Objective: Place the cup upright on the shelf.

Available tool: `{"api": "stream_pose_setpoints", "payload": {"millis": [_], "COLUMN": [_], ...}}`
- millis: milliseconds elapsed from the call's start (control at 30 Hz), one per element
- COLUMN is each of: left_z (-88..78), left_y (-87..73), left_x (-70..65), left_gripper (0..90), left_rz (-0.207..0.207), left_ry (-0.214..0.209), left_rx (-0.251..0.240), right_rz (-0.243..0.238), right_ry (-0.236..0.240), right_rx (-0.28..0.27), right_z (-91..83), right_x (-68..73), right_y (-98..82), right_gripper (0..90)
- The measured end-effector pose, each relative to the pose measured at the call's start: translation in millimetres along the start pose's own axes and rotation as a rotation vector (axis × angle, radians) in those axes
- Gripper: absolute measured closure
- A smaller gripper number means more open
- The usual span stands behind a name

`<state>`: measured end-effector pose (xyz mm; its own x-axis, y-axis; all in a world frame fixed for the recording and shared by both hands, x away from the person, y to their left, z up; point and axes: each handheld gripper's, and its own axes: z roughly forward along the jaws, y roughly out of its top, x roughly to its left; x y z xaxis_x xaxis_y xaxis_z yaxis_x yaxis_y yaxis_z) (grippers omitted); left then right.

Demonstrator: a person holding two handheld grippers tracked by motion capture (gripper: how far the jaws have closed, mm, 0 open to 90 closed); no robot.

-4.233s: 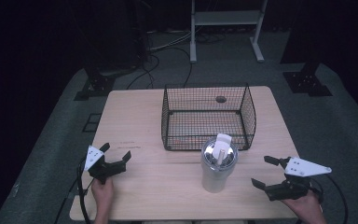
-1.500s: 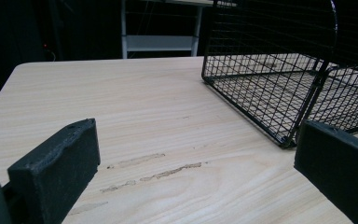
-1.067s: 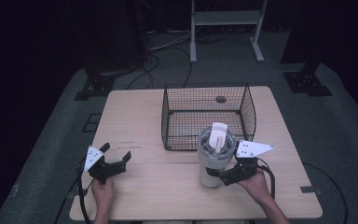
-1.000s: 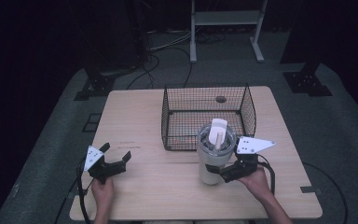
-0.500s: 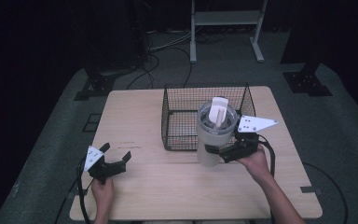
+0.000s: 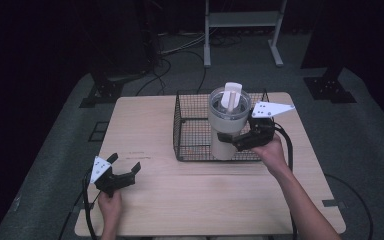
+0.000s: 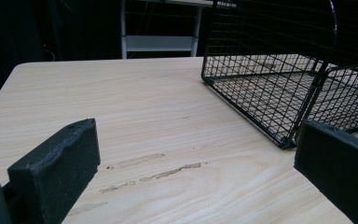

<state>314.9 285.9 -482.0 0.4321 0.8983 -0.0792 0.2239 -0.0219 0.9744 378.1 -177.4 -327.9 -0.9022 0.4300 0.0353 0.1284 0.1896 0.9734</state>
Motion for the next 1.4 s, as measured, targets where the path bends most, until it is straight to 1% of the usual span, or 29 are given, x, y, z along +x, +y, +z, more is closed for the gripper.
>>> {"api": "stream_pose_setpoints", "payload": {"millis": [33, 67, 167, 233, 267, 300, 400, 467, 500, 567, 600, 633, 700, 800, 867, 1000, 1033, 1133, 1233, 1300, 1400], "left_z": [0.0, -0.1, -0.1, 0.1, 0.1, 0.1, -0.1, -0.2, -0.1, -0.1, -0.3, -0.3, -0.8, -0.9, -1.0, -1.0, -1.2, -1.3, -1.4, -1.4, -1.5], "left_y": [0.0, 0.0, 0.0, -0.1, -0.1, -0.1, -0.1, -0.1, -0.2, -0.2, -0.2, -0.2, -0.2, -0.2, -0.2, -0.3, -0.4, -0.4, -0.5, -0.4, -0.5], "left_x": [0.0, 0.1, 0.3, 0.3, 0.3, 0.3, 0.8, 0.9, 1.1, 1.1, 1.2, 1.2, 1.7, 1.8, 1.7, 1.8, 1.9, 1.9, 2.1, 2.3, 2.3], "left_gripper": [0.0, 0.0, 0.0, 0.0, 0.0, 0.0, 0.0, 0.0, 0.0, 0.0, 0.0, 0.0, 0.0, 0.0, 0.0, 0.0, 0.0, 0.0, 0.0, 0.0, 0.0], "left_rz": [0.0, 0.001, 0.001, 0.001, 0.001, 0.001, -0.001, -0.003, -0.004, -0.004, -0.004, -0.004, -0.002, -0.004, -0.008, -0.013, -0.012, -0.015, -0.017, -0.013, -0.014], "left_ry": [0.0, 0.0, -0.001, 0.0, 0.0, 0.0, -0.002, -0.003, -0.003, -0.004, -0.006, -0.006, -0.006, -0.007, -0.007, -0.008, -0.009, -0.01, -0.011, -0.01, -0.011], "left_rx": [0.0, 0.001, 0.0, -0.003, -0.003, -0.003, -0.003, -0.005, -0.006, -0.006, -0.007, -0.007, -0.002, -0.003, -0.004, -0.009, -0.009, -0.012, -0.014, -0.015, -0.014], "right_rz": [-0.004, -0.002, -0.004, -0.013, -0.013, -0.017, -0.03, -0.03, -0.032, -0.032, -0.026, -0.026, -0.024, -0.011, -0.007, 0.011, 0.015, 0.018, 0.02, 0.037, 0.047], "right_ry": [-0.003, -0.001, 0.006, 0.003, 0.003, 0.0, 0.003, 0.0, -0.003, -0.005, -0.002, -0.002, -0.003, -0.004, -0.004, -0.001, 0.006, 0.011, 0.01, 0.004, 0.004], "right_rx": [-0.002, -0.004, 0.007, 0.013, 0.013, 0.018, 0.026, 0.027, 0.024, 0.024, 0.026, 0.026, 0.019, 0.031, 0.017, 0.026, 0.022, 0.026, 0.013, 0.013, 0.015], "right_z": [1.9, 6.7, 13.9, 20.0, 20.0, 26.1, 35.5, 38.1, 43.2, 45.8, 50.8, 50.8, 55.6, 63.1, 69.0, 79.5, 85.0, 89.9, 97.6, 102.6, 105.7], "right_x": [-2.3, -7.6, -13.5, -16.4, -16.4, -18.3, -22.9, -24.3, -28.1, -30.2, -35.1, -35.1, -40.2, -48.1, -54.0, -63.5, -67.9, -71.4, -76.6, -81.0, -85.1], "right_y": [1.3, 4.2, 9.0, 12.8, 12.8, 16.3, 21.1, 22.5, 24.9, 26.2, 28.6, 28.6, 30.2, 32.2, 31.3, 28.6, 26.1, 24.5, 19.7, 14.9, 10.6], "right_gripper": [8.7, 8.7, 8.7, 8.7, 8.7, 8.7, 8.7, 8.7, 8.7, 8.7, 8.7, 8.7, 8.7, 8.7, 8.7, 8.7, 8.7, 8.7, 8.6, 8.6, 8.6]}}
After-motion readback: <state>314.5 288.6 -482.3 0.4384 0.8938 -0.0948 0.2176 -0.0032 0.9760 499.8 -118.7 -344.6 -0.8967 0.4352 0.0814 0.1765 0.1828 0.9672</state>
